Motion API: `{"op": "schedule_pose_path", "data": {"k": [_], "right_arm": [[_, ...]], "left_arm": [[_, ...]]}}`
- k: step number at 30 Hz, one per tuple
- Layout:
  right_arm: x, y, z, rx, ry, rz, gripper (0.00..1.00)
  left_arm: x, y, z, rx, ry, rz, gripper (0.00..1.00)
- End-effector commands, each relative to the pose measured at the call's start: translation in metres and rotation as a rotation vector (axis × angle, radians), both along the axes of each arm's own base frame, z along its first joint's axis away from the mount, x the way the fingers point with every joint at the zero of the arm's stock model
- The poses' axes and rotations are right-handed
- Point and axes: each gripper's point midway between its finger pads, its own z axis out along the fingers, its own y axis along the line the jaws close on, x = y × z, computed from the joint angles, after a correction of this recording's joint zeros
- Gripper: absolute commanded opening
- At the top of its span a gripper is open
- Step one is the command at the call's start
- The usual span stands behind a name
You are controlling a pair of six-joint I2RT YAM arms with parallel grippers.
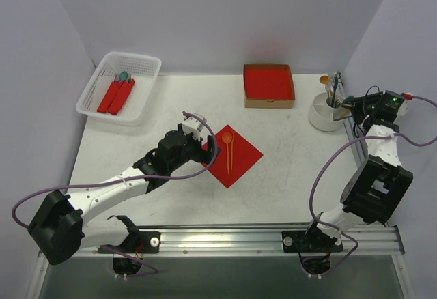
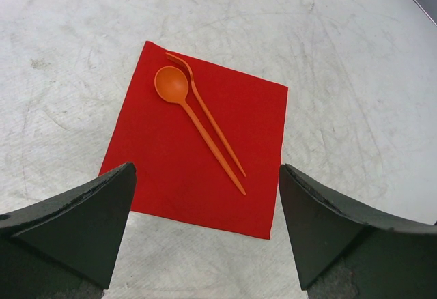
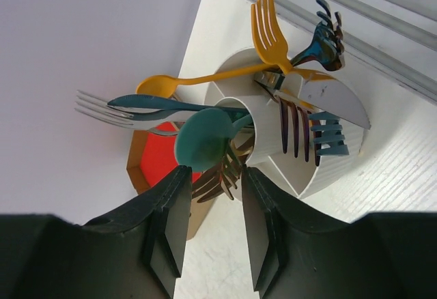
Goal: Place the utensils on the paper napkin and roll it up
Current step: Pick up the utensils from the container.
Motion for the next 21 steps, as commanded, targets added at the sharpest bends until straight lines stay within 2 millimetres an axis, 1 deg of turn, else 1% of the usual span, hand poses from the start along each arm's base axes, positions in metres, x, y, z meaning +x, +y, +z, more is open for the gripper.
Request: {"op": "schedule_pose_path", "data": {"k": [1, 3, 6, 8, 9, 11, 13, 15, 21], "right_arm": [[0.009, -0.008, 0.025, -0.040, -0.065, -0.025, 0.35], [0.008, -0.009, 0.026, -0.046, -0.063, -0.034, 0.34], [0.007, -0.010, 0.025, -0.048, -0.060, -0.041, 0.25], [0.005, -0.010, 0.025, -0.049, -0.057, -0.047, 0.22], [0.004, -0.011, 0.024, -0.051, -0.056, -0.051, 0.18], [0.003, -0.011, 0.028, -0.059, -0.062, -0.056, 0.17], [0.001, -0.013, 0.029, -0.060, -0.063, -0.060, 0.14], [0.000, -0.013, 0.031, -0.063, -0.067, -0.063, 0.09], [-0.006, -0.016, 0.045, -0.070, -0.099, -0.091, 0.03]], "left_arm": [[0.005, -0.001, 0.014, -0.024, -0.050, 0.008, 0.94], [0.006, -0.002, 0.014, -0.023, -0.051, 0.008, 0.94], [0.006, -0.002, 0.012, -0.017, -0.048, 0.008, 0.94], [0.007, -0.001, 0.013, -0.019, -0.050, 0.011, 0.94], [0.006, -0.001, 0.013, -0.017, -0.050, 0.010, 0.94], [0.007, -0.001, 0.013, -0.017, -0.050, 0.011, 0.94], [0.007, -0.001, 0.012, -0.015, -0.050, 0.011, 0.94], [0.007, -0.002, 0.012, -0.015, -0.050, 0.009, 0.94], [0.007, -0.002, 0.011, -0.011, -0.049, 0.010, 0.94]]}}
